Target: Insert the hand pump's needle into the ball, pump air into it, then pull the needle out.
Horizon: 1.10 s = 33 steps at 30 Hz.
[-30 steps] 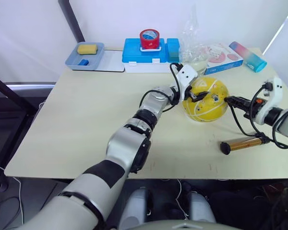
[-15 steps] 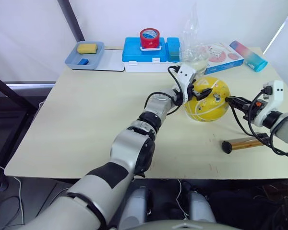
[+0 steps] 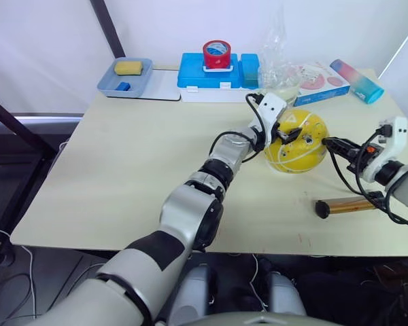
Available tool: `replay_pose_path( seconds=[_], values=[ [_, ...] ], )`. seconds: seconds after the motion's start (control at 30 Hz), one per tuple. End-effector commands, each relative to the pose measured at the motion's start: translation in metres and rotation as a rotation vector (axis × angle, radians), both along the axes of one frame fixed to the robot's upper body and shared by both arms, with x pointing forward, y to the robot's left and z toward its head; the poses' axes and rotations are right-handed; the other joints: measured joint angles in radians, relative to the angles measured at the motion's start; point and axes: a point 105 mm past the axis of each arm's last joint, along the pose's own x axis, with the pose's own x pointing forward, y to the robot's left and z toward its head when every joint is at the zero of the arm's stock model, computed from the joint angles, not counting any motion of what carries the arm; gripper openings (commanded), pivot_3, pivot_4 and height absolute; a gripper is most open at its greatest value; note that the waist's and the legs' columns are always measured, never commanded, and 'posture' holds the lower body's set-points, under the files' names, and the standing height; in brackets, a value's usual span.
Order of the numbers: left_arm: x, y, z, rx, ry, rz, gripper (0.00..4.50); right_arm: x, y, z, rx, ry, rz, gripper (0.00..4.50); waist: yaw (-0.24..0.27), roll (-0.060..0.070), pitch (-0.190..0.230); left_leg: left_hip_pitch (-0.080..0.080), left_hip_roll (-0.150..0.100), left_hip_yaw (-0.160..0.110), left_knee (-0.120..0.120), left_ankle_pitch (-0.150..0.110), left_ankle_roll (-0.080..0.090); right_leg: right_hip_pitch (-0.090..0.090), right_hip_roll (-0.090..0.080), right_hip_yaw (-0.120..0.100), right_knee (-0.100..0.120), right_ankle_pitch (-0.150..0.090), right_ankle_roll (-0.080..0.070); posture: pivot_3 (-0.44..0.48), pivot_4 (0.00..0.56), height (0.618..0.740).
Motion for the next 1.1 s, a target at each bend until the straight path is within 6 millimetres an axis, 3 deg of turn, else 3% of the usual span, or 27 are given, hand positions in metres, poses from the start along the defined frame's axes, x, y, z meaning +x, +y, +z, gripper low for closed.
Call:
replay_pose_path(
  seconds=[0.03,0.5,1.1],
  values=[
    [-0.009,-0.001,-0.053,0.089,0.14,0.062,4.5,-0.016,-0.018,0.048,-0.018,-0.179,-0.047,0.3,0.002,0.0,0.0,0.0,0.0,0.0,0.0,0.0,0.0,0.0,0.0,0.0,0.0,0.0,0.0,0.0,0.15,0.739],
    [-0.015,-0.005,-0.063,0.116,0.147,0.065,4.5,-0.031,-0.025,0.062,-0.022,-0.234,-0.087,0.3,0.013,0.0,0.0,-0.001,-0.001,-0.001,0.0,0.0,0.0,0.0,0.0,-0.001,0.0,0.0,0.0,0.0,0.15,0.739],
    [-0.018,-0.009,-0.069,0.145,0.139,0.073,4.5,-0.045,-0.033,0.063,-0.079,-0.218,-0.102,0.3,0.023,-0.004,-0.003,0.002,-0.001,-0.003,0.0,0.0,0.0,0.005,0.0,-0.002,-0.001,0.0,0.0,0.0,0.15,0.739]
  ],
)
